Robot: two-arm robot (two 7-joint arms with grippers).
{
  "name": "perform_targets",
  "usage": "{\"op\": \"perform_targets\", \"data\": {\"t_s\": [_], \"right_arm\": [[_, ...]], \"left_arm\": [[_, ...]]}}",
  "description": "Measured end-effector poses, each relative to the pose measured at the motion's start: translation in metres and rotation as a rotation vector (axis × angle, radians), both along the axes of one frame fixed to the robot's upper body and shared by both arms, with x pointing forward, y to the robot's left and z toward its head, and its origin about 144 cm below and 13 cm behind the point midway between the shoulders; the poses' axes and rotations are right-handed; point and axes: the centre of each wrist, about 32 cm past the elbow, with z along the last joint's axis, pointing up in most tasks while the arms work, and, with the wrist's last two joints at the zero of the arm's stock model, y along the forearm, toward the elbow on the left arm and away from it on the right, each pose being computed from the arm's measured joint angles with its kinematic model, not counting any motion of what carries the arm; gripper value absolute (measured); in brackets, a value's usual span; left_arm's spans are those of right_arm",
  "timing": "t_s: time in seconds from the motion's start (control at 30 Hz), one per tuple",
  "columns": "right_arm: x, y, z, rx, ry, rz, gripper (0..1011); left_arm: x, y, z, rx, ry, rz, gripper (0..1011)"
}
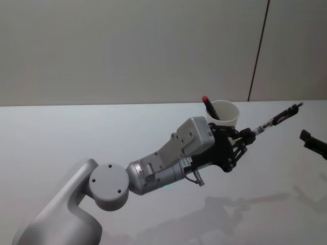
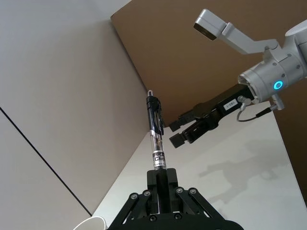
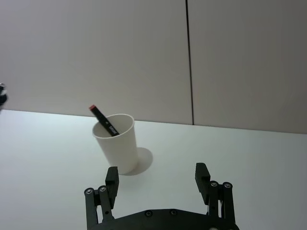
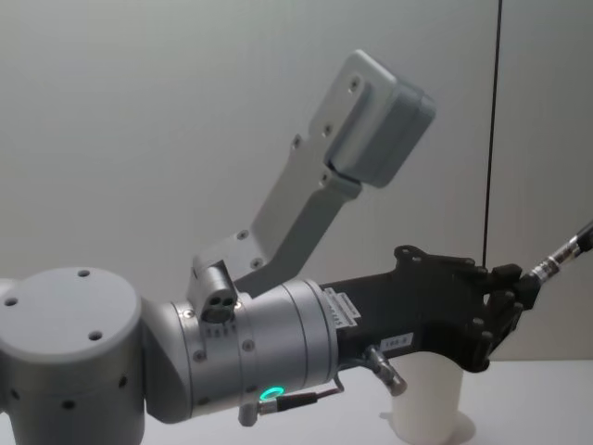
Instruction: Place the pen into the pen holder.
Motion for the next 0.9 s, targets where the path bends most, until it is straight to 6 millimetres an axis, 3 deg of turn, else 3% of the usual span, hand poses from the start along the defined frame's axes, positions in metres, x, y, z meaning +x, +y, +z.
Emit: {"op": "perform_targets", "data": {"t_s": [0.43, 0.9], "right_arm": [[-0.015, -0.012, 0.0, 0.177, 0.067, 0.105, 1001], [-0.033, -0.011, -0.002, 0.39, 0.139, 0.221, 1001]], "left_arm": [[0.0, 0.0, 0.0, 0.0, 0.0, 0.0, 131], [0.0, 0.0, 0.0, 0.0, 0.0, 0.001, 131]]}}
